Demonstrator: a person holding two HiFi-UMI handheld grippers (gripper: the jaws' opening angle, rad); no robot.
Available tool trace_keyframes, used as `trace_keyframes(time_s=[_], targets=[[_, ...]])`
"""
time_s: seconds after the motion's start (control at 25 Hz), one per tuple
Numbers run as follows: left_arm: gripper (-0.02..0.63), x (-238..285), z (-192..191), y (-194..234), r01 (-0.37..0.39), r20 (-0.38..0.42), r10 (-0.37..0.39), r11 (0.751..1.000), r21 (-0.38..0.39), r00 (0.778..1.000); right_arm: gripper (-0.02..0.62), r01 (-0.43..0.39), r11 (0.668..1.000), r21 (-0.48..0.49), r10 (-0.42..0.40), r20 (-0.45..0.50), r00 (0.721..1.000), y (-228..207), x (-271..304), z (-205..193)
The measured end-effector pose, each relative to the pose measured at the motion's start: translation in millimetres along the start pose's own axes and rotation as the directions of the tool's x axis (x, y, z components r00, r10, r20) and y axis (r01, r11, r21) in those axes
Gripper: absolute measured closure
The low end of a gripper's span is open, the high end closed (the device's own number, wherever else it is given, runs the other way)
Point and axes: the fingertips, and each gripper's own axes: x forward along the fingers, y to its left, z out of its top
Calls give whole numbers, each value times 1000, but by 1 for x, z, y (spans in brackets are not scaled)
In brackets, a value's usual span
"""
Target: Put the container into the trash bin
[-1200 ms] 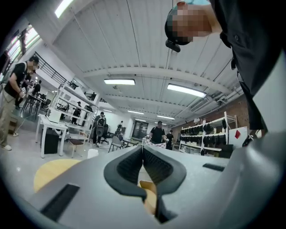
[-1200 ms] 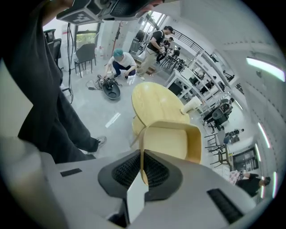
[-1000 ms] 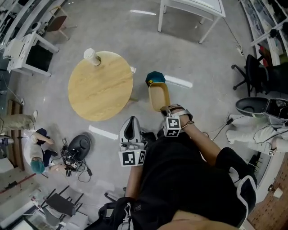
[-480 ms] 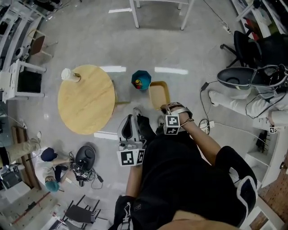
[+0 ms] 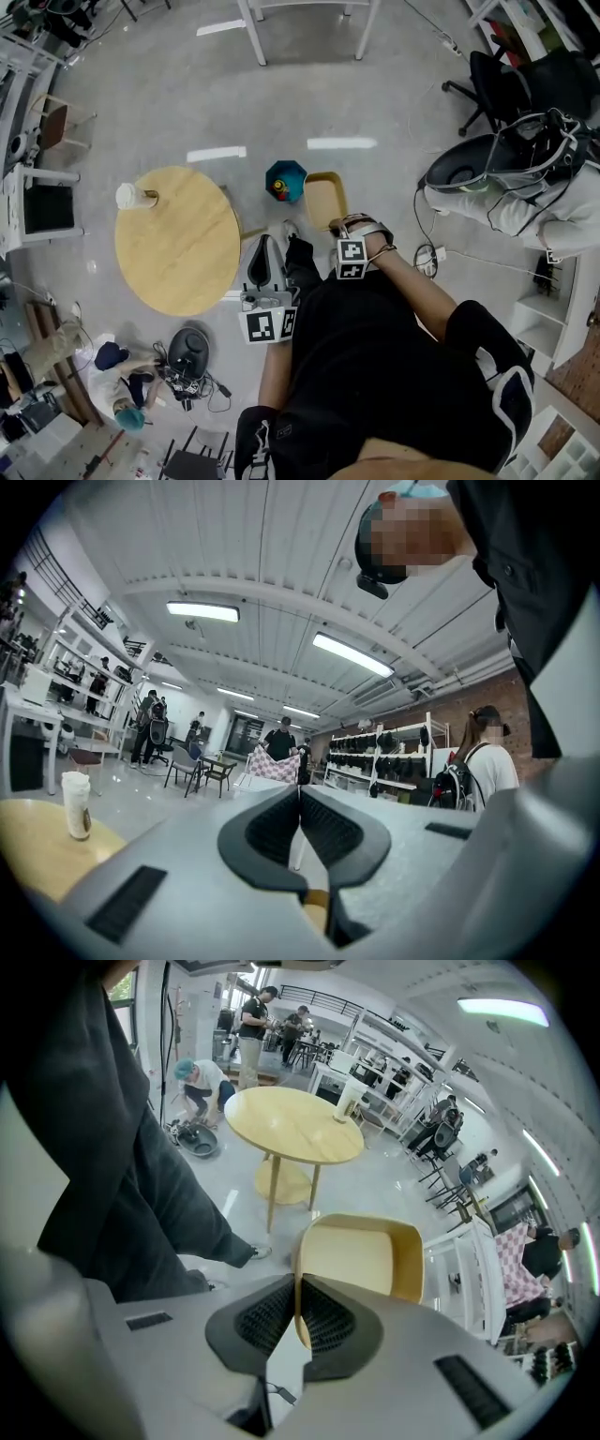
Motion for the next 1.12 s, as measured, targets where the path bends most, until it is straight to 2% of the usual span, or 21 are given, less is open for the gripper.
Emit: trace_keyframes(time_s=[0.28, 0.48, 0.56, 0.6, 0.96, 1.12], targets=[[595, 60, 10, 62, 24, -45, -25, 1000, -16, 999, 554, -50, 998, 34, 50, -12, 999, -55, 44, 35], [595, 89, 11, 102, 33, -74, -36, 999, -41, 997, 548, -113, 991, 68, 115, -26, 993, -88, 83, 61], [595, 100, 7, 113, 32, -83, -36, 998, -47, 996, 401, -114, 990, 78, 117, -35, 993, -102, 98, 65], [595, 105, 6, 118, 32, -86, -36, 998, -51, 996, 388, -114, 990, 83, 118, -38, 992, -109, 104, 66], [597, 125, 1, 153, 16, -110, -24, 997, -73, 994, 397, -127, 984, 122, 133, -42, 990, -129, 115, 78], [597, 125, 1, 147, 24, -105, -31, 998, -65, 994, 462, -91, 983, 157, 95, -18, 995, -132, 108, 76]])
